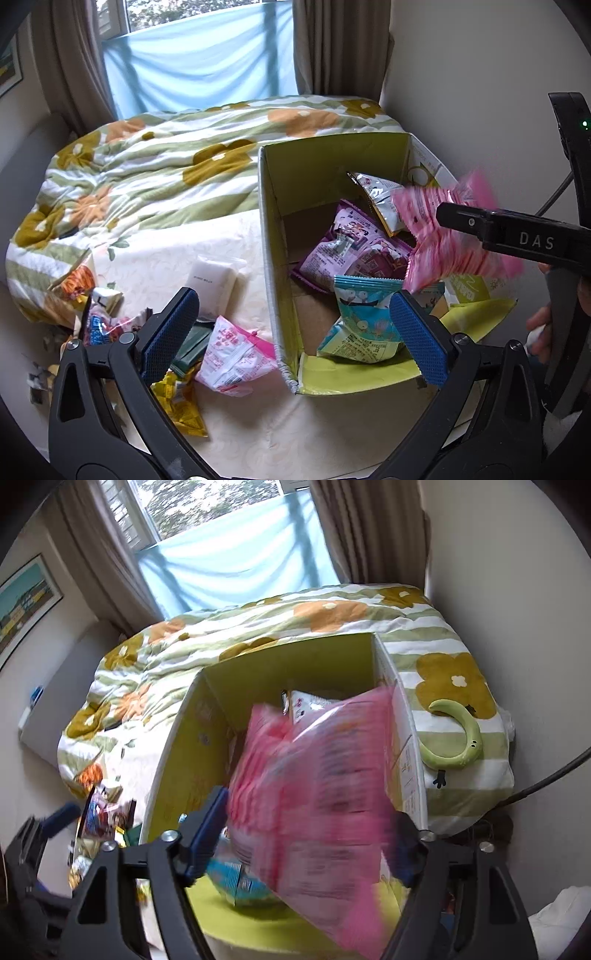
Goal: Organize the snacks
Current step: 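Carry the blue bag into the box with the left tool while the right tool drops the pink bag in, then move both open tools back over the remaining snacks on the table, then grasp rice cracker bag with left tool while right tool grasps yellow bag, then carry rice cracker bag into box with left tool while right tool drops yellow bag in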
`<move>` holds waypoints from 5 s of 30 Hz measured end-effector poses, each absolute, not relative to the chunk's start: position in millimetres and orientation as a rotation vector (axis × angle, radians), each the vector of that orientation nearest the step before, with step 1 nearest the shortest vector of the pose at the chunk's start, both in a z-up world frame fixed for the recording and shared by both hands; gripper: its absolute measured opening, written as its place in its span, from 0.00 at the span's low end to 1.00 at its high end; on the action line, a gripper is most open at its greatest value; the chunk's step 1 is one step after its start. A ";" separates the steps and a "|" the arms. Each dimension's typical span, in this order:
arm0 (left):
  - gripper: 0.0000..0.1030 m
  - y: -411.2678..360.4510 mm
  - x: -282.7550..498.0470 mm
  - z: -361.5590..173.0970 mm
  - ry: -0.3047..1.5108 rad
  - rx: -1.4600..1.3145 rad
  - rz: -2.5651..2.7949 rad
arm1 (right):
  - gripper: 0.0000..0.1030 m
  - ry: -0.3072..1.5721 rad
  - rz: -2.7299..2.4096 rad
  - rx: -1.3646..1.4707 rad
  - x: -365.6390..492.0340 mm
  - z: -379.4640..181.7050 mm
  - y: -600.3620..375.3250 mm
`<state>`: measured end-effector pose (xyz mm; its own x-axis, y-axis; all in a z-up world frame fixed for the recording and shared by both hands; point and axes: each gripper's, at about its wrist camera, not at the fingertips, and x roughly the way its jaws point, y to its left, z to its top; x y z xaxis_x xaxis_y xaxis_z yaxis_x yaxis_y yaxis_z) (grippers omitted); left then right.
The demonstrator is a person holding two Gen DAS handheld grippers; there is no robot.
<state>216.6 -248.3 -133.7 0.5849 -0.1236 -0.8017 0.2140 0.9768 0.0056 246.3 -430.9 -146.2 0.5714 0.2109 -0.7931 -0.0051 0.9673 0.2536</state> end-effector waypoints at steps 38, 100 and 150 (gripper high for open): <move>0.99 -93.0 102.0 -55.1 0.744 0.059 -0.115 | 0.99 0.747 0.129 0.136 106.9 -54.4 -316.1; 0.85 72.0 113.5 -293.5 1.087 0.219 0.050 | 0.89 1.061 0.213 0.144 163.8 -277.6 -103.3; 0.57 52.4 82.7 -227.4 1.021 0.123 0.010 | 0.33 1.032 0.325 0.183 127.1 -246.5 -112.5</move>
